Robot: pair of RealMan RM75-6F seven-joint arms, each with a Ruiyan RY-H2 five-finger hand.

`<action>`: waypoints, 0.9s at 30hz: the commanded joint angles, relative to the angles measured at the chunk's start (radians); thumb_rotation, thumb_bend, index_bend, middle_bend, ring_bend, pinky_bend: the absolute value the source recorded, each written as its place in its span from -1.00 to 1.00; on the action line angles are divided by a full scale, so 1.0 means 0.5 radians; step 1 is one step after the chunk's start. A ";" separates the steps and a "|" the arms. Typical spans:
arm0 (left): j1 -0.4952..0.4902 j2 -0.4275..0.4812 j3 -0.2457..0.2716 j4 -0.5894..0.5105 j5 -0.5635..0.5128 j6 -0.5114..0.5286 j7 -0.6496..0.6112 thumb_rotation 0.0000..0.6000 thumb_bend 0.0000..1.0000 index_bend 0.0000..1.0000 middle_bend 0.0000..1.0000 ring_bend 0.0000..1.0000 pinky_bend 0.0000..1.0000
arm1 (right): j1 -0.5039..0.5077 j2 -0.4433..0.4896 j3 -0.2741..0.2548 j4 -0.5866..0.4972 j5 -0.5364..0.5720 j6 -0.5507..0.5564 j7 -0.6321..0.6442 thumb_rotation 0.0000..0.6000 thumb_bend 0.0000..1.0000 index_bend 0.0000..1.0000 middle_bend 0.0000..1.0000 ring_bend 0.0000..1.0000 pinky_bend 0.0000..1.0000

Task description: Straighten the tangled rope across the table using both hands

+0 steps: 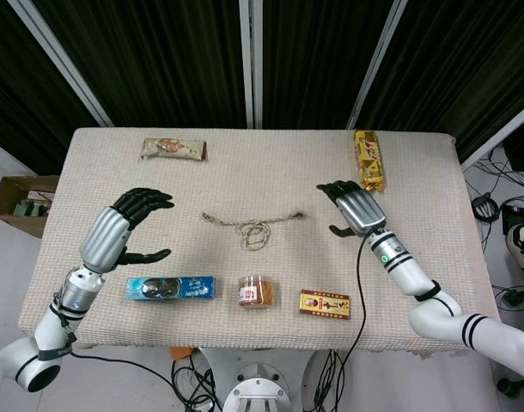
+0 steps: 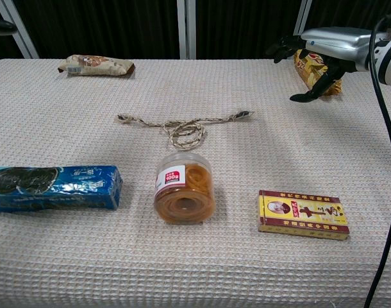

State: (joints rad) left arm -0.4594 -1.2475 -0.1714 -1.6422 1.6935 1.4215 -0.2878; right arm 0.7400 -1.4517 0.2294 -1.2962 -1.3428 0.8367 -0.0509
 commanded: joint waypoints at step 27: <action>0.120 -0.013 0.125 0.091 -0.180 -0.003 0.382 1.00 -0.95 -0.45 -0.52 -0.63 -0.58 | 0.395 -0.754 -0.061 0.864 -0.067 -0.088 -0.217 1.00 -0.58 -0.19 -0.46 -0.79 -0.61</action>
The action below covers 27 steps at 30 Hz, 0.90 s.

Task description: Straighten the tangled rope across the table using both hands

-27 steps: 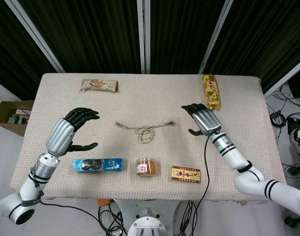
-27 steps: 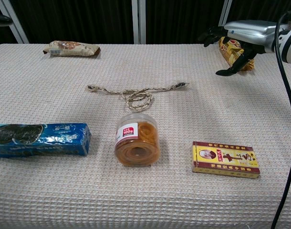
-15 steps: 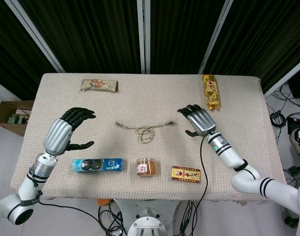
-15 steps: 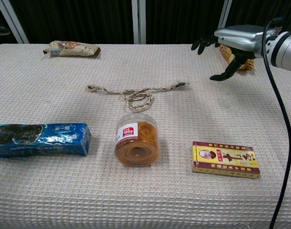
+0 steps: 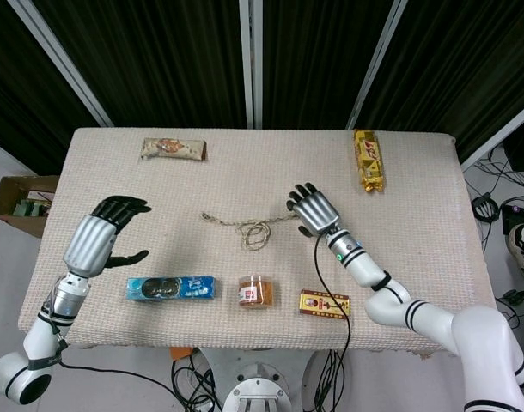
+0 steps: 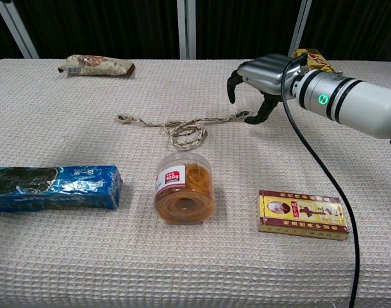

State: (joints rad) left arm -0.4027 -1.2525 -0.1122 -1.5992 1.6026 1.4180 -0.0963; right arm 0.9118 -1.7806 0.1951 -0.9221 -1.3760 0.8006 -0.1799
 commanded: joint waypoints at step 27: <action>0.069 -0.040 0.056 0.143 0.008 0.056 -0.138 1.00 -0.95 -0.45 -0.52 -0.63 -0.58 | 0.209 -0.501 -0.011 0.757 -0.018 -0.096 0.286 1.00 -0.29 0.12 -0.30 -0.76 -0.61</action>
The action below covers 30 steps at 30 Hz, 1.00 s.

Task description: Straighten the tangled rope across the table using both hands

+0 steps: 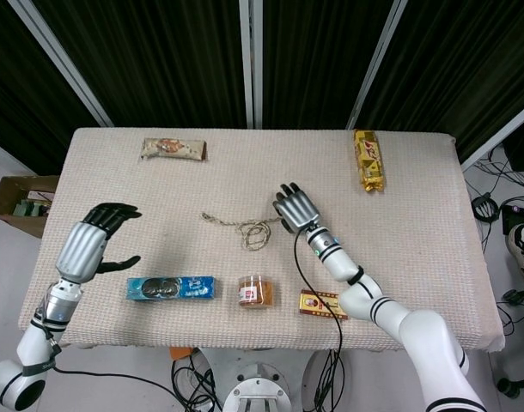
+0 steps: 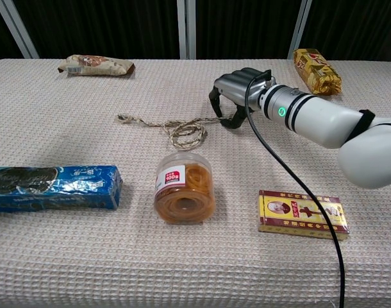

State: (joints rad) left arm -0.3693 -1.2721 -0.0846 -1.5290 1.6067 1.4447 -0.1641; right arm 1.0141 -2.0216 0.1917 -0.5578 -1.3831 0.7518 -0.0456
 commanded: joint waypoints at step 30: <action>-0.820 -0.542 -0.303 0.619 -0.626 -1.203 0.305 1.00 -0.62 -0.32 -0.54 -0.65 -0.59 | -0.362 0.993 0.026 -1.294 0.286 0.362 -0.917 1.00 0.10 0.30 -0.20 -0.76 -0.61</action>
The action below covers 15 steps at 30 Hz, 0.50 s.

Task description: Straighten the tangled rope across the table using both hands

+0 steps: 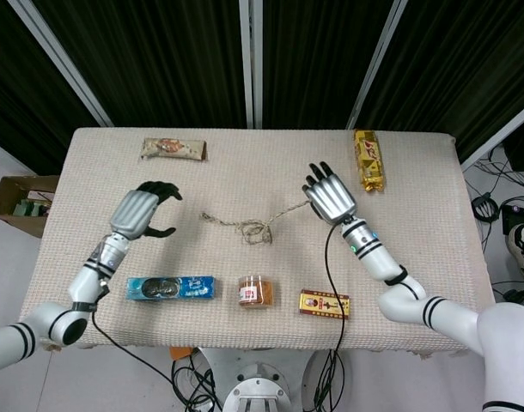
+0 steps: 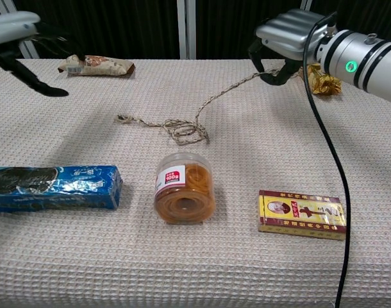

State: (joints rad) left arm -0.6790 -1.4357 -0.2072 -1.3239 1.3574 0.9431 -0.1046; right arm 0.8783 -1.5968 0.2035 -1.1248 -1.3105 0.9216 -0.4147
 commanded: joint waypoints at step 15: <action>-0.465 -0.716 -0.051 0.627 -0.236 -0.374 0.332 1.00 -0.62 -0.14 -0.58 -0.71 -0.64 | -0.141 0.157 -0.015 -0.130 0.293 0.007 -0.211 1.00 0.13 0.30 -0.20 -0.76 -0.61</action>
State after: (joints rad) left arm -0.9030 -1.7810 -0.2329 -1.0224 1.2460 0.7597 0.0555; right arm 0.8082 -1.5187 0.1963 -1.1902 -1.1643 0.9252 -0.5203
